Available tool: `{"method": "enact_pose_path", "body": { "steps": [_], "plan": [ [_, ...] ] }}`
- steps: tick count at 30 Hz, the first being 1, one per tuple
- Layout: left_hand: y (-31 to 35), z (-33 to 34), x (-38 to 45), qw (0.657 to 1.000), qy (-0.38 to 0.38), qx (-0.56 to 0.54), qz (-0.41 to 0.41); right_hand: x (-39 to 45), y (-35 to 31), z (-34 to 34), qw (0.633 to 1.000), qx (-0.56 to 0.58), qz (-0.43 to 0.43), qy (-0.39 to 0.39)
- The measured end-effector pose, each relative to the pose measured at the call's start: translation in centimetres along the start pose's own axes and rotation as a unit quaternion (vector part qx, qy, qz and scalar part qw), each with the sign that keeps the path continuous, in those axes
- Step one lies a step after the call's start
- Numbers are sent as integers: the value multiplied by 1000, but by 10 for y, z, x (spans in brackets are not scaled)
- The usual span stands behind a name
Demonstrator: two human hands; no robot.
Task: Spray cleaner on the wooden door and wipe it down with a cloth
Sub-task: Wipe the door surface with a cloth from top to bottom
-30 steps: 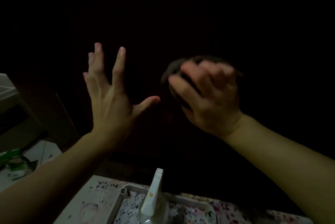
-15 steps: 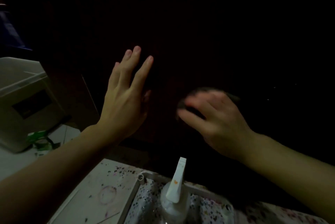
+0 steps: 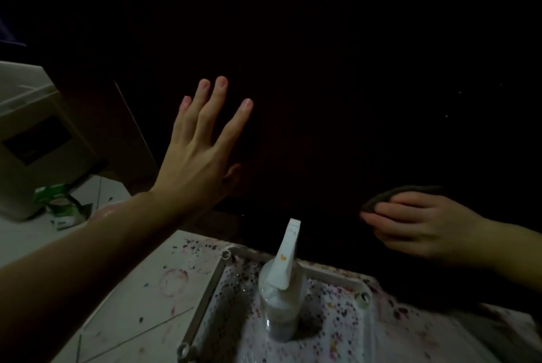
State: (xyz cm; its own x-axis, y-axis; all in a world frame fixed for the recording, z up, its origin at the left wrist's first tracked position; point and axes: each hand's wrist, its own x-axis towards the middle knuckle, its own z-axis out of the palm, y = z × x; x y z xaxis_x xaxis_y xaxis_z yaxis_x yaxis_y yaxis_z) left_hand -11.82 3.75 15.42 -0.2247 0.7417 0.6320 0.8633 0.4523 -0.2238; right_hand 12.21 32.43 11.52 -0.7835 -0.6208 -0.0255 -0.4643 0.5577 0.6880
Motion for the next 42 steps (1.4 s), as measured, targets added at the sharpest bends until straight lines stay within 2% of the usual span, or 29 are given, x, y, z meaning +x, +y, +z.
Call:
{"method": "enact_pose_path", "body": {
  "steps": [2,3,5,8,10,12,14,18,22,26,31,33,35,37,38,42],
  "plan": [
    [4,1,-1,1000,3,-3,-4,-16,-3,-8,999,30,28,1],
    [7,2,-1,1000,6,-10,-6,-17,-1,-14,997,44,58,35],
    [12,2,0,1000,10,-21,-10,-7,12,-31,979,47,125,152],
    [18,0,2,998,-3,-49,-34,11,47,-62,924,-6,243,295],
    [23,-4,1,996,1,-79,-51,16,62,-67,887,-52,310,339],
    [28,-7,-1,993,-3,-109,-53,15,57,-52,891,-89,301,327],
    [30,-12,-3,990,-27,-129,-50,11,35,-24,921,-99,246,284],
    [34,-21,-5,989,-69,-129,-35,10,-14,23,970,-38,139,197],
    [45,-26,0,987,-86,-136,3,16,-46,56,993,-11,61,104],
    [62,-29,6,977,-134,-156,48,37,-51,52,992,50,57,98],
    [77,-30,10,967,-174,-161,97,103,-49,32,974,134,106,148],
    [76,-29,10,965,-182,-156,111,136,-42,15,980,153,98,87],
    [73,-28,9,964,-191,-142,123,160,-40,17,990,138,30,28],
    [71,-28,9,963,-198,-134,128,159,-46,29,972,226,56,-38],
    [70,-28,9,962,-201,-130,131,150,-47,33,971,224,61,-55],
    [68,-27,8,962,-208,-108,142,97,-46,49,988,148,22,44]
  ]
}}
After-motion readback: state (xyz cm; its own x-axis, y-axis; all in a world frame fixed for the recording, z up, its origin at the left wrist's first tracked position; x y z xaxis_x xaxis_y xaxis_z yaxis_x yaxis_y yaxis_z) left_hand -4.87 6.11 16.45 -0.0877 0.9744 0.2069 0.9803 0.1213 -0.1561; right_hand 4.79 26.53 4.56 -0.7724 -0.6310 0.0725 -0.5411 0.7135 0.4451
